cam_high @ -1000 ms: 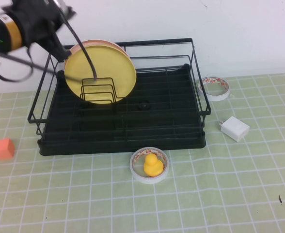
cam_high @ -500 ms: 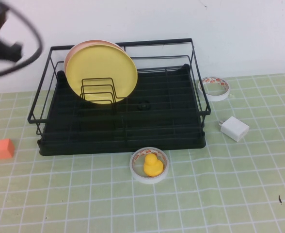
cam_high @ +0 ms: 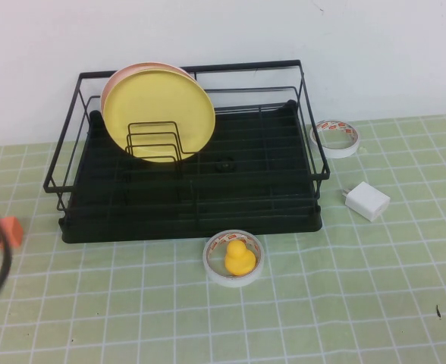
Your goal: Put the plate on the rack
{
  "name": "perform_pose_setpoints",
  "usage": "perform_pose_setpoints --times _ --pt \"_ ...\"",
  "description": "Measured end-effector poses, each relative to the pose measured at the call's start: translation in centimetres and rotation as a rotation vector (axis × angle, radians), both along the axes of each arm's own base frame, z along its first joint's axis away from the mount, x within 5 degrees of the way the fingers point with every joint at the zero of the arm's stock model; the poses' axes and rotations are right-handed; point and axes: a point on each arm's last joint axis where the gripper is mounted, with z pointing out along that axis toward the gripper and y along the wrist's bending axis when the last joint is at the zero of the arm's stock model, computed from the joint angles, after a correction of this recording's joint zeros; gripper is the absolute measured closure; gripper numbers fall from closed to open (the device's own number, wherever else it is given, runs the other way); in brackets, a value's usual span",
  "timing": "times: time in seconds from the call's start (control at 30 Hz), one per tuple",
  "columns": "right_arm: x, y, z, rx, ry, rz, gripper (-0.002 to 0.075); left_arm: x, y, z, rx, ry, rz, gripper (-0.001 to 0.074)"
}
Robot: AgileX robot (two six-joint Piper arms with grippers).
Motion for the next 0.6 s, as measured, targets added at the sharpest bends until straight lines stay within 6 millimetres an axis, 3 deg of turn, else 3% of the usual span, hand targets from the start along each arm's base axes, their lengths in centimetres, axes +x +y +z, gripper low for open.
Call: perform_pose_setpoints --times 0.3,0.6 --pt "-0.5 0.1 -2.0 0.033 0.078 0.002 0.0725 -6.0 -0.1 -0.1 -0.067 -0.150 -0.092 0.0735" --pt "-0.6 0.1 -2.2 0.025 0.097 0.005 0.0725 -8.0 -0.2 0.7 -0.071 -0.238 -0.131 0.0735"
